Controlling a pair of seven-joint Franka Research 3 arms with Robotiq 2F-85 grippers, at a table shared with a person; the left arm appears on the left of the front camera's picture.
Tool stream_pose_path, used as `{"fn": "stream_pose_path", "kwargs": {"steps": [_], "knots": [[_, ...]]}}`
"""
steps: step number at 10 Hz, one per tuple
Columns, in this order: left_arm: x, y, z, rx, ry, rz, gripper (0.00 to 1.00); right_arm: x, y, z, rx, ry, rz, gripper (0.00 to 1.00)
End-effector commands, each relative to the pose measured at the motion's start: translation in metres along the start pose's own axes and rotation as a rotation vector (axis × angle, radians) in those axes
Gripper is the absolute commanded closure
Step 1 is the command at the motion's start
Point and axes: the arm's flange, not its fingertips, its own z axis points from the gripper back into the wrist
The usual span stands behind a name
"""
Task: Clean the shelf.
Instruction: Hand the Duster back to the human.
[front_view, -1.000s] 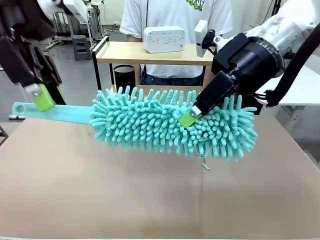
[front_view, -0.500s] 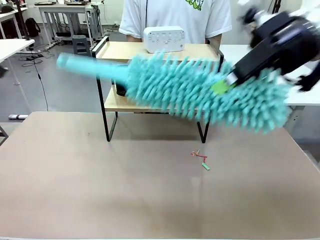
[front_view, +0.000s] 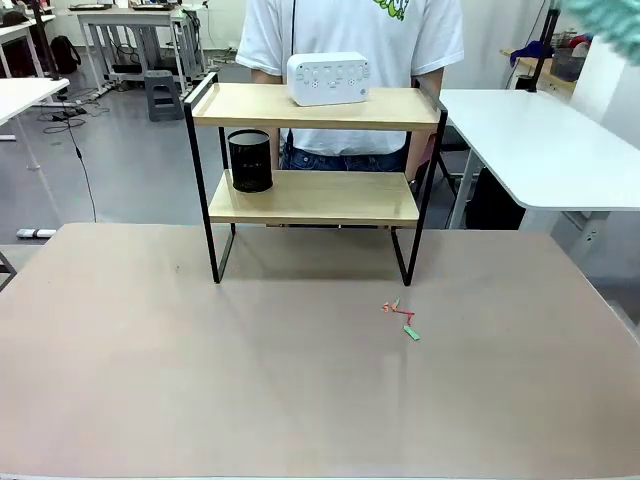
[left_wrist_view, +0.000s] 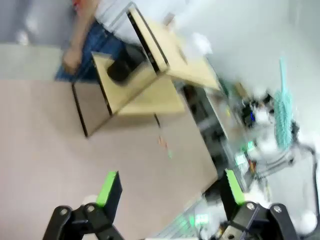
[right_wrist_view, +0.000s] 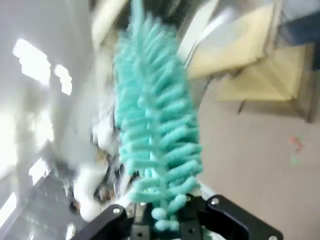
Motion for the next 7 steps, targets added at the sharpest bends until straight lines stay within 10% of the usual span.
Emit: {"fn": "stream_pose_path", "kwargs": {"steps": [1, 3, 7], "knots": [[-0.003, -0.014, -0.042, 0.032, -0.193, -0.046, 0.0, -0.003, -0.067, -0.003, -0.188, -0.555, -0.31, 1.0], [0.004, -0.01, -0.057, 0.004, -0.041, -0.022, 0.0, 0.003, -0.139, -0.028, -0.33, -0.522, -0.433, 1.0], [0.003, -0.003, -0.026, 0.035, -0.172, 0.027, 0.0, 0.016, -0.231, -0.091, -0.476, -0.395, -0.528, 1.0]]}}
